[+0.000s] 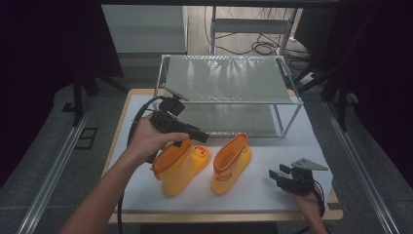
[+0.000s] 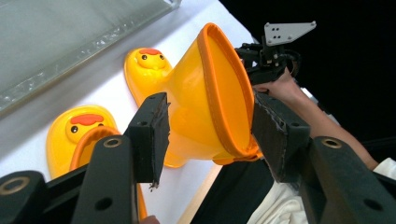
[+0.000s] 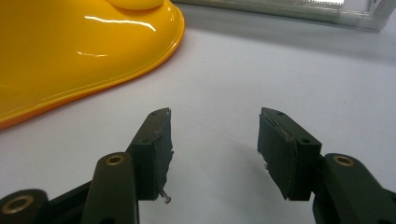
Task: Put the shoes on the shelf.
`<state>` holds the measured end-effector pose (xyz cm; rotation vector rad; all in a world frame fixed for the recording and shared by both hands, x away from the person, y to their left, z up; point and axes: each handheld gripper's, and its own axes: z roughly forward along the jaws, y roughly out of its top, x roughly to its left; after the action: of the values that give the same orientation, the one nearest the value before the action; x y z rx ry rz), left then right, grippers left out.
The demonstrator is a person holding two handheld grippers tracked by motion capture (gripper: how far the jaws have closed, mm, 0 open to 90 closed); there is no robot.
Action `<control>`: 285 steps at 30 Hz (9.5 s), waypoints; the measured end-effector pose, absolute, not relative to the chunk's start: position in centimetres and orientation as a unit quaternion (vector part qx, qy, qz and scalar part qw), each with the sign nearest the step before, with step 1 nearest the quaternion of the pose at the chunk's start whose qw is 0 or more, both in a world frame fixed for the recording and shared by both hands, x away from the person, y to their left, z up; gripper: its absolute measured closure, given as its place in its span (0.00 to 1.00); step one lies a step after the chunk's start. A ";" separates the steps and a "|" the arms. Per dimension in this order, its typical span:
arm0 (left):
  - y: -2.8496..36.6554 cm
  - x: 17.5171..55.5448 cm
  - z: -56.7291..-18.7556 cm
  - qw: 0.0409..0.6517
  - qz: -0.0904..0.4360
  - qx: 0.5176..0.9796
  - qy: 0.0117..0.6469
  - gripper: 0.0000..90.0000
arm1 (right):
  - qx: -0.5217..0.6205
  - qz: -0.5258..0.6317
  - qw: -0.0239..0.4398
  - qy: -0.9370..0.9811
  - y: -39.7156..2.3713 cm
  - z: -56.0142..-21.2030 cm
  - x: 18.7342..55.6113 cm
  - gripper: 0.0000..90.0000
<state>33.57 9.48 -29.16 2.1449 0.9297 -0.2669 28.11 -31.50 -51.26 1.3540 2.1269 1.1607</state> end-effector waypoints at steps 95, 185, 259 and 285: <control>4.1 32.3 -31.9 0.285 -0.065 0.895 0.337 0.96 | 0.495 0.407 0.185 0.744 -32.0 -51.4 28.2 0.50; 9.0 31.0 -34.7 0.269 -0.033 0.893 0.360 0.91 | 0.501 0.399 0.182 0.746 -32.0 -51.7 28.4 0.50; 4.3 35.5 -14.9 0.421 -0.036 0.844 0.332 0.92 | 0.525 0.404 0.186 0.725 -33.5 -51.5 28.4 0.50; 3.2 45.6 -13.9 0.408 0.046 0.788 0.459 0.92 | 0.516 0.405 0.188 0.731 -33.1 -51.4 28.3 0.50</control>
<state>45.59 3.21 -13.93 1.9856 1.1574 0.1168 28.26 -33.06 -51.39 1.4514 2.0580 1.1390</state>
